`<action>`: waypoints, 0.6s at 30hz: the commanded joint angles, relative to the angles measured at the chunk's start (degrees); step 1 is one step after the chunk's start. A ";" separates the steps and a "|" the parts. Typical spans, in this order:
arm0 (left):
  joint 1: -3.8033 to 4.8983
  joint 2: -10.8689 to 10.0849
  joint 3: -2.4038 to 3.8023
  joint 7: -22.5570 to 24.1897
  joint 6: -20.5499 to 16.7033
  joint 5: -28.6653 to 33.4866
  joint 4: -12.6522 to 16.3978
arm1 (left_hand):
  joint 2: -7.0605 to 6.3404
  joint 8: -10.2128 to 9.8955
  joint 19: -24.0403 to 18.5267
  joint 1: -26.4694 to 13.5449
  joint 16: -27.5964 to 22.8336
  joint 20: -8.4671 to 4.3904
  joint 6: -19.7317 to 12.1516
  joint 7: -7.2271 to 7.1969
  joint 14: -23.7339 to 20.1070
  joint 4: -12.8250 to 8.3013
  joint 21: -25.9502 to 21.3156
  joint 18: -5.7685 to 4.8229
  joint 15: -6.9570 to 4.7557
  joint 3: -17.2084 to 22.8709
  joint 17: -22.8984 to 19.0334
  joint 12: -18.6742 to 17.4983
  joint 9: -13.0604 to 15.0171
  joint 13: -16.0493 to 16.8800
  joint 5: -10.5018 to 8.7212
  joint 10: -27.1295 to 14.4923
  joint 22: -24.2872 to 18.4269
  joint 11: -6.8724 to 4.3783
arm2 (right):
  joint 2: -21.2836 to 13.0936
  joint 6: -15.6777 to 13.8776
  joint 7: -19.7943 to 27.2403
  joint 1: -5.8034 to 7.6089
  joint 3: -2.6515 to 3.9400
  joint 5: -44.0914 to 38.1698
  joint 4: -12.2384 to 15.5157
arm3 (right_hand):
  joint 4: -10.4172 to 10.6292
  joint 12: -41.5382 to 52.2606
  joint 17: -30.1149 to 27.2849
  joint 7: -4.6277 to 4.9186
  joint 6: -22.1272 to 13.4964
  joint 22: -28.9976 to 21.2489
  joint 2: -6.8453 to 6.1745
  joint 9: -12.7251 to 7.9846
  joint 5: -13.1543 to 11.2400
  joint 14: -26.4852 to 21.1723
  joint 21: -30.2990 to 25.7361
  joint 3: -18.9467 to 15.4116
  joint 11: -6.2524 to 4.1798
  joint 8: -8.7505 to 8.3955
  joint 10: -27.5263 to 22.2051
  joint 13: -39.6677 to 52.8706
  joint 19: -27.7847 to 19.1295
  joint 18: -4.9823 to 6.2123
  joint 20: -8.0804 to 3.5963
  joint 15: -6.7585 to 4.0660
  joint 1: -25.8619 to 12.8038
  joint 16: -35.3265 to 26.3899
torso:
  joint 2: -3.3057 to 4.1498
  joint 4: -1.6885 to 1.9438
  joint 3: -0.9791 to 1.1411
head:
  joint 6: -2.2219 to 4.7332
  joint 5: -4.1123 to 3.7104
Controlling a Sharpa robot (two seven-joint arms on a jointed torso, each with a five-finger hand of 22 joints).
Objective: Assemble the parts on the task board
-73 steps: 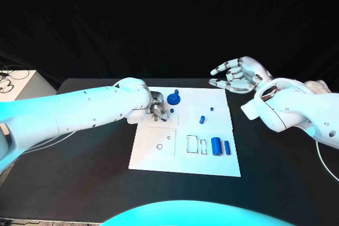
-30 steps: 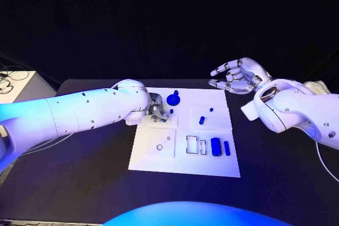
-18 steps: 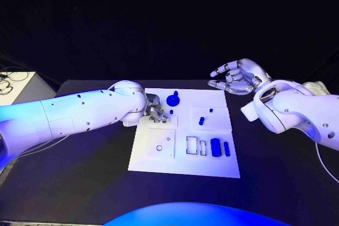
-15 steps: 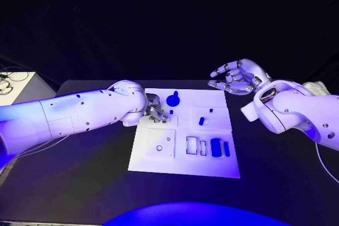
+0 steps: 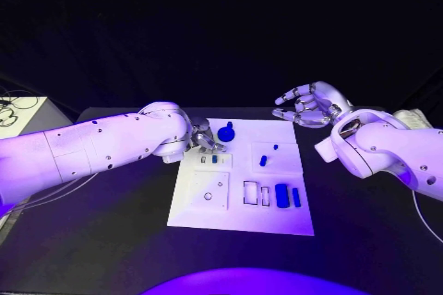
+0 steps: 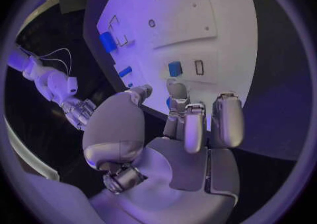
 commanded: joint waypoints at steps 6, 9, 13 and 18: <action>1.21 -2.22 2.45 2.99 -0.33 7.22 -2.02 | -0.40 -2.81 -2.88 4.81 -1.70 1.02 -2.69 1.53 4.62 -0.14 -2.66 0.97 1.64 -1.06 12.74 -2.31 -1.75 -3.47 0.59 -4.52 -3.84 1.49 | -0.23 0.74 0.63 -0.08 0.01 0.05 -0.21 | 0.16 -0.20 14.30 0.14 -0.40 15.05 0.04 0.08 -0.21 5.76 0.12 0.08 -0.03 0.26 -0.57 1.53 6.10 -0.83 -0.33 -0.32 -0.42 -0.03 | 0.15 0.02 0.12 | 0.93 -0.34; 2.65 -2.23 2.99 3.83 -0.55 7.41 -3.76 | -0.16 -4.63 -3.25 6.10 -2.08 1.47 -4.09 2.40 4.31 -0.09 -3.08 1.07 2.22 -1.18 12.25 -2.30 -3.08 -3.77 0.89 -5.52 -4.31 2.15 | -0.31 0.72 0.62 -0.08 0.01 0.04 -0.30 | 0.07 -0.23 14.31 0.13 -0.42 15.05 0.09 0.09 -0.03 5.76 0.12 0.16 -0.04 0.31 -0.59 1.50 6.10 -0.83 -0.34 -0.33 -0.27 -0.03 | 0.20 -0.02 0.10 | 1.12 -0.39; 4.19 -1.42 3.26 4.77 -0.85 6.81 -6.22 | -0.01 -5.38 -3.29 7.03 -2.18 1.73 -4.25 2.69 4.22 -0.17 -3.18 1.10 2.49 -1.17 12.11 -2.14 -3.84 -3.82 0.98 -5.86 -4.37 2.43 | -0.31 0.74 0.63 -0.08 0.01 -0.08 -0.44 | 0.03 -0.21 14.25 0.13 -0.43 15.05 0.10 0.09 0.04 5.74 0.12 0.19 -0.05 0.32 -0.56 1.53 6.10 -0.83 -0.34 -0.33 -0.22 -0.06 | 0.31 -0.03 0.08 | 1.24 -0.45; 5.04 0.86 3.30 5.08 0.24 5.37 -10.16 | 0.19 -5.88 -3.22 7.98 -2.11 1.88 -4.29 2.85 4.26 -0.18 -3.15 1.08 2.62 -0.98 12.17 -1.93 -4.39 -3.70 1.08 -5.97 -4.26 2.57 | -0.18 0.76 0.67 -0.08 0.01 -0.16 -0.55 | -0.04 -0.19 14.28 0.13 -0.45 15.05 0.14 0.10 0.24 5.75 0.12 0.27 -0.05 0.36 -0.55 1.54 6.10 -0.83 -0.35 -0.34 -0.10 -0.05 | 0.50 -0.05 0.17 | 1.29 -0.34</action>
